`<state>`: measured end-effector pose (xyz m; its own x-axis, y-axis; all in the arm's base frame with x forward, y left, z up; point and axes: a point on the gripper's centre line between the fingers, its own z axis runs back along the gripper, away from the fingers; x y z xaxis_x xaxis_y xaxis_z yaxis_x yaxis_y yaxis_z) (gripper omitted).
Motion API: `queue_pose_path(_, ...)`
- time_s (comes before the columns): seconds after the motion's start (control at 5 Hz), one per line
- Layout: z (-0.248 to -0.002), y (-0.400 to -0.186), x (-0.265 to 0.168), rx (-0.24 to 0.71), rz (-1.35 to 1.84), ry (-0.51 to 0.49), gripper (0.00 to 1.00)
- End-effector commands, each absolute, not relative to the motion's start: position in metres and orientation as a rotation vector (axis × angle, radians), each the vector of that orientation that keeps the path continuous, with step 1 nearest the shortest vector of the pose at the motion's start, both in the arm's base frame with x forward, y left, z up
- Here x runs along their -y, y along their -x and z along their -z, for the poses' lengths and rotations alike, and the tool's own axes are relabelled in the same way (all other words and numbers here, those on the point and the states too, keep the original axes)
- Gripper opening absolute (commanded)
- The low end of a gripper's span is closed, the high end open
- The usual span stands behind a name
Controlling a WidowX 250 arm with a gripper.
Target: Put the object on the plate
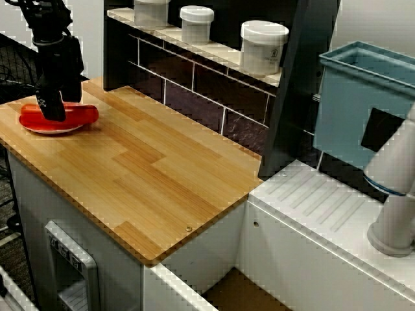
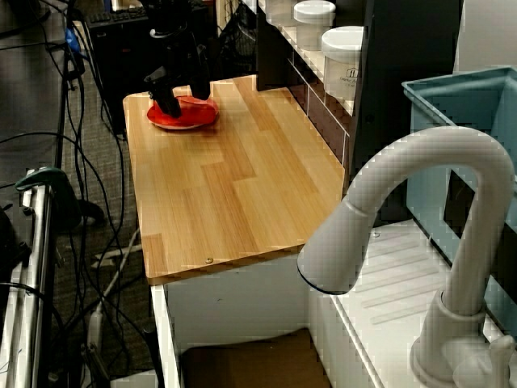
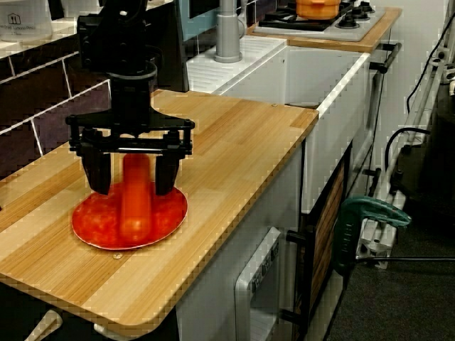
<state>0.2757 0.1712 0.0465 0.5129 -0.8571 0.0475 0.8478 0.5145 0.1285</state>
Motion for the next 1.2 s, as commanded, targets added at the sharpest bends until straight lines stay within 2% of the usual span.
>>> queue_pose_path(0.0, -0.07, -0.276, -0.174, 0.145, 1.029, -0.149, 1.0)
queue_pose_path(0.8, -0.102, -0.273, -0.168, 0.17, 1.039, -0.112, 1.0)
queue_pose_path(1.0, -0.103, -0.275, -0.157, 0.159, 1.065, -0.117, 1.0)
